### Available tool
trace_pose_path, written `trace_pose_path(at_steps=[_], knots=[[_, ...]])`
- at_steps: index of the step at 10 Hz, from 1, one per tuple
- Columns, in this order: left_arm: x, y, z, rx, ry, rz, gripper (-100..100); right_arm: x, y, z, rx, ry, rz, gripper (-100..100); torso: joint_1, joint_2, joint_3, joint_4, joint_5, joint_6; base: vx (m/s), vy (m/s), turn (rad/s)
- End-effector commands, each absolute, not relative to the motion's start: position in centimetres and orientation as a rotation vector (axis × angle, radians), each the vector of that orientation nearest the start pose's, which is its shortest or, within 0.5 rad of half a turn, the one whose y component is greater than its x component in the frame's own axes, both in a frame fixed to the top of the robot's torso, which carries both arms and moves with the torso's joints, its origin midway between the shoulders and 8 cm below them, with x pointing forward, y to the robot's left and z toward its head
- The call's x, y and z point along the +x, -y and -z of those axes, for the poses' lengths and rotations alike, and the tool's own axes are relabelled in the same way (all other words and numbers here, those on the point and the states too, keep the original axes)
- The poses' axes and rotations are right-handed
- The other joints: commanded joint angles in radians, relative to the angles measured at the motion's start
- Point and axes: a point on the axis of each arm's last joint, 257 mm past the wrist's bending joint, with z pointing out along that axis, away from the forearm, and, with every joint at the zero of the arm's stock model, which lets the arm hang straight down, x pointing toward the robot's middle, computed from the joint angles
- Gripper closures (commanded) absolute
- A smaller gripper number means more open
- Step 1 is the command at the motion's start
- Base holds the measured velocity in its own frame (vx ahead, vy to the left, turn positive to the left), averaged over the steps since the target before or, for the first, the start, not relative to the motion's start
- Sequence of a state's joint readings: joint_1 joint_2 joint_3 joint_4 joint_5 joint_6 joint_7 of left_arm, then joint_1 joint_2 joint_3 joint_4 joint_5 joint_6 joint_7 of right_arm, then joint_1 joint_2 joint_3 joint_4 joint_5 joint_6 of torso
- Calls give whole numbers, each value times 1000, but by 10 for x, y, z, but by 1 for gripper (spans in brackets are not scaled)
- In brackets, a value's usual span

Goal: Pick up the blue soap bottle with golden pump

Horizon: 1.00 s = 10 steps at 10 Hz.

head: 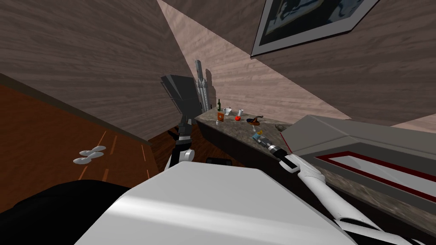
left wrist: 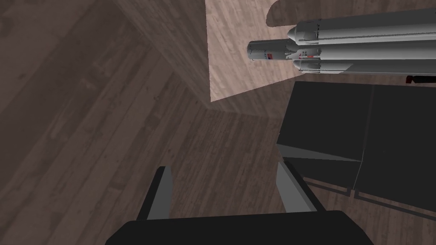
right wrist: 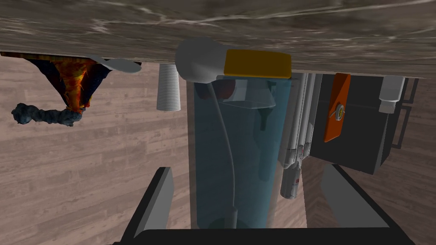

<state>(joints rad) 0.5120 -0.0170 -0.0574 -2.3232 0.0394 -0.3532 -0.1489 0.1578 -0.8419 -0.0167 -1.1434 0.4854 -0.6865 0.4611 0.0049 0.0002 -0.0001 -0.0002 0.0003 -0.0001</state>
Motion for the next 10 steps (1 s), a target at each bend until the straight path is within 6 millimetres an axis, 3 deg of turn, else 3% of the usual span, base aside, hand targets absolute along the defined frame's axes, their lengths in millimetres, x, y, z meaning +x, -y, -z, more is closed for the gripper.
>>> trace_pose_path(at_steps=[1,2,3,4,5,8,9,10], knots=[[360,-269,-11,-731,-701,1221,0,431,482,289,-318,-1787,-125,-100,0,0,0,0,0,0,-18,26,2],[360,-269,-11,-731,-702,1221,0,442,473,275,-359,-1753,-157,-100,-1,-1,0,0,0,0,-27,44,-22],[360,-269,-11,-731,-702,1221,0,449,479,273,-347,-1750,-144,-100,-1,-1,0,0,0,0,-31,56,-8],[360,-269,-11,-731,-701,1221,0,444,491,282,-324,-1777,-128,-100,0,0,0,0,0,0,-14,33,4],[360,-269,-11,-731,-702,1221,0,456,485,268,-361,-1743,-154,-100,-1,-1,-1,0,0,0,-35,62,-21],[360,-269,-11,-731,-702,1221,0,453,508,280,-314,-1781,-119,-100,-1,-1,0,0,0,0,-18,28,-3],[360,-269,-11,-731,-702,1220,0,465,506,265,-340,-1752,-135,-100,-3,-2,-1,0,-1,0,-27,34,-14],[360,-269,-11,-731,-702,1221,0,464,518,270,-315,-1769,-117,-100,-2,-1,-1,0,0,0,-38,56,-12]])
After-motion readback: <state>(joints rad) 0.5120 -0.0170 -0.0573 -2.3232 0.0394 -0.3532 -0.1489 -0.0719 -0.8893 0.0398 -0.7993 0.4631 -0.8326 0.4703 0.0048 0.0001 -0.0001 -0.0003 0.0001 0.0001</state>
